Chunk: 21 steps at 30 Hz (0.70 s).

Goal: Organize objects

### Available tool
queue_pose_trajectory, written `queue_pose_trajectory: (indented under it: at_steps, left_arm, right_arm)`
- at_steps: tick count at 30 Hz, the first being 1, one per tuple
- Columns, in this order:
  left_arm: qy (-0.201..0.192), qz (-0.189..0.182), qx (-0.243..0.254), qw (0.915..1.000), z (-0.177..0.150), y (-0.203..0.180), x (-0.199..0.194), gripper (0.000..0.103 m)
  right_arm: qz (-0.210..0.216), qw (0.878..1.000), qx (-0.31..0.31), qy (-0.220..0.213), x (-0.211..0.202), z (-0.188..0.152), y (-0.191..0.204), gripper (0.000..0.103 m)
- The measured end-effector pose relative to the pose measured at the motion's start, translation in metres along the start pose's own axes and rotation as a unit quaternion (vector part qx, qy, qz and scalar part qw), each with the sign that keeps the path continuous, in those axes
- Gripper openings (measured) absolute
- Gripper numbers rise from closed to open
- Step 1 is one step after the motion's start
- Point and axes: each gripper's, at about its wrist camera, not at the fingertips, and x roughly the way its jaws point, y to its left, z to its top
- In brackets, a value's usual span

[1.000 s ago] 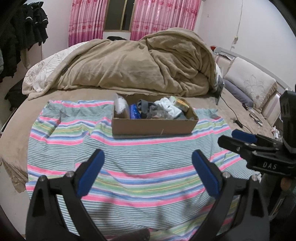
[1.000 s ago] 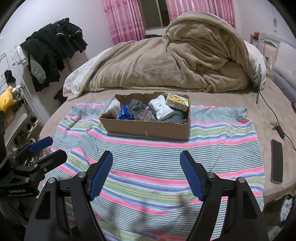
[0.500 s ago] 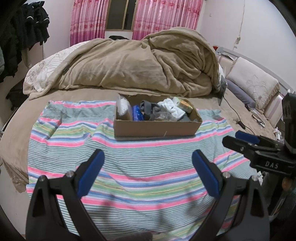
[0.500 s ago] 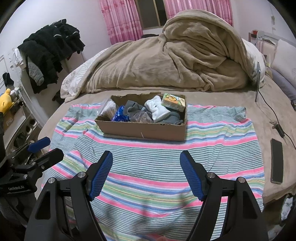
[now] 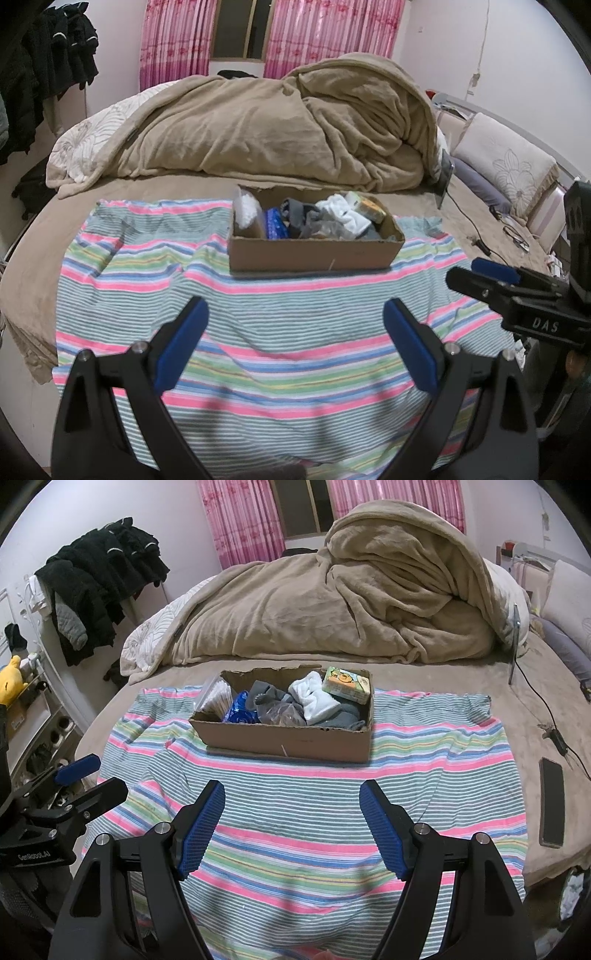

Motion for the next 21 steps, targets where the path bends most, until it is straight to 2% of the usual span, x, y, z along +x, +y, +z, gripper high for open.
queue_pose_trajectory:
  at_steps: [16, 21]
  left_arm:
    - [0.002, -0.002, 0.001, 1.0000, 0.000, 0.002, 0.004, 0.097]
    - [0.001, -0.006, 0.018, 0.9998, 0.006, 0.005, 0.012, 0.097]
  right_arm:
    - [-0.001, 1.000, -0.001, 0.001, 0.001, 0.000, 0.000, 0.078]
    - [-0.004, 1.000, -0.001, 0.005, 0.007, 0.002, -0.002, 0.078]
